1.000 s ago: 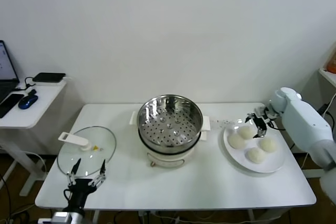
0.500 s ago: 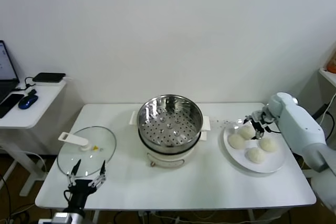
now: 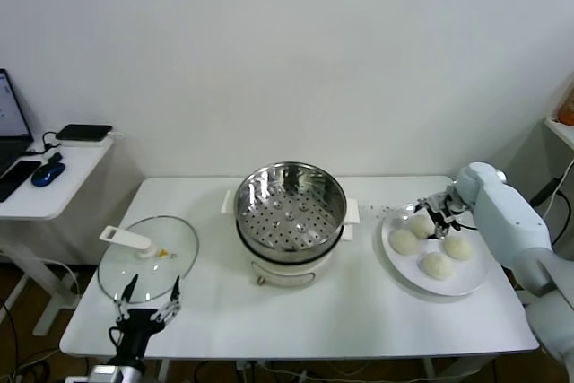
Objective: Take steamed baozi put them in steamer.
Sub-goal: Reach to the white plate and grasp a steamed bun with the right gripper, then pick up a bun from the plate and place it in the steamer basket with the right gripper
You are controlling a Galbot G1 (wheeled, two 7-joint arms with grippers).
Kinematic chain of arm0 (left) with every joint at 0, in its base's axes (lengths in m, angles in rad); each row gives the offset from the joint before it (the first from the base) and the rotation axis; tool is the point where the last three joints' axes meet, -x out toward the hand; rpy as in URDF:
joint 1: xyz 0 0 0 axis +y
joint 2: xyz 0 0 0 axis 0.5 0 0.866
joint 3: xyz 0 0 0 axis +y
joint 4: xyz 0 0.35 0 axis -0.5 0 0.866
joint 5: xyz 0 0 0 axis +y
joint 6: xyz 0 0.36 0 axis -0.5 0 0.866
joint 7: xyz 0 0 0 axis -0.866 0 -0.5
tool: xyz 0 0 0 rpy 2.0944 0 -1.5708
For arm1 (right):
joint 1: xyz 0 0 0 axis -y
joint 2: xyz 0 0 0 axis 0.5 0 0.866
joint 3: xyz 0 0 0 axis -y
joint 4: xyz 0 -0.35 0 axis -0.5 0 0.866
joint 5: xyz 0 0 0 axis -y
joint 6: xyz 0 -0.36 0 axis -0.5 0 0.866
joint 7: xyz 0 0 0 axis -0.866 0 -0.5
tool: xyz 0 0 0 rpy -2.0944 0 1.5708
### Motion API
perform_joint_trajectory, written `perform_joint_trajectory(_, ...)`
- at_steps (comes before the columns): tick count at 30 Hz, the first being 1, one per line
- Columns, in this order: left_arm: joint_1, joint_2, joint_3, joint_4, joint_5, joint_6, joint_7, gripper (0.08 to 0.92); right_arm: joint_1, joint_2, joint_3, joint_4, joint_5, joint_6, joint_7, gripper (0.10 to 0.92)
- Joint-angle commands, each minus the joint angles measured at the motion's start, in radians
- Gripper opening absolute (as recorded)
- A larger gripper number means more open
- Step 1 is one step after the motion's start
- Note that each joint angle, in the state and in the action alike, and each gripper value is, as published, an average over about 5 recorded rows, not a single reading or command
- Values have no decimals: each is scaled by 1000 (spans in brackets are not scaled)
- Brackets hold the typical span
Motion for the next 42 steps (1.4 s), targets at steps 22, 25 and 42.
perform_joint_trajectory(22, 9, -3, -3, -7, -1, -4, -2, 823, -12, 0, 16, -2, -7, -6, -6, 708)
perform_joint_trajectory(25, 9, -4, -3, -7, -1, -4, -2, 823, -11, -2, 16, 2, -6, -4, -8, 705)
perform_joint_trajectory(42, 17, -11, -13, -18, -4, -5, -3, 823, 58, -100, -195, 224, 183, -1, -99, 650)
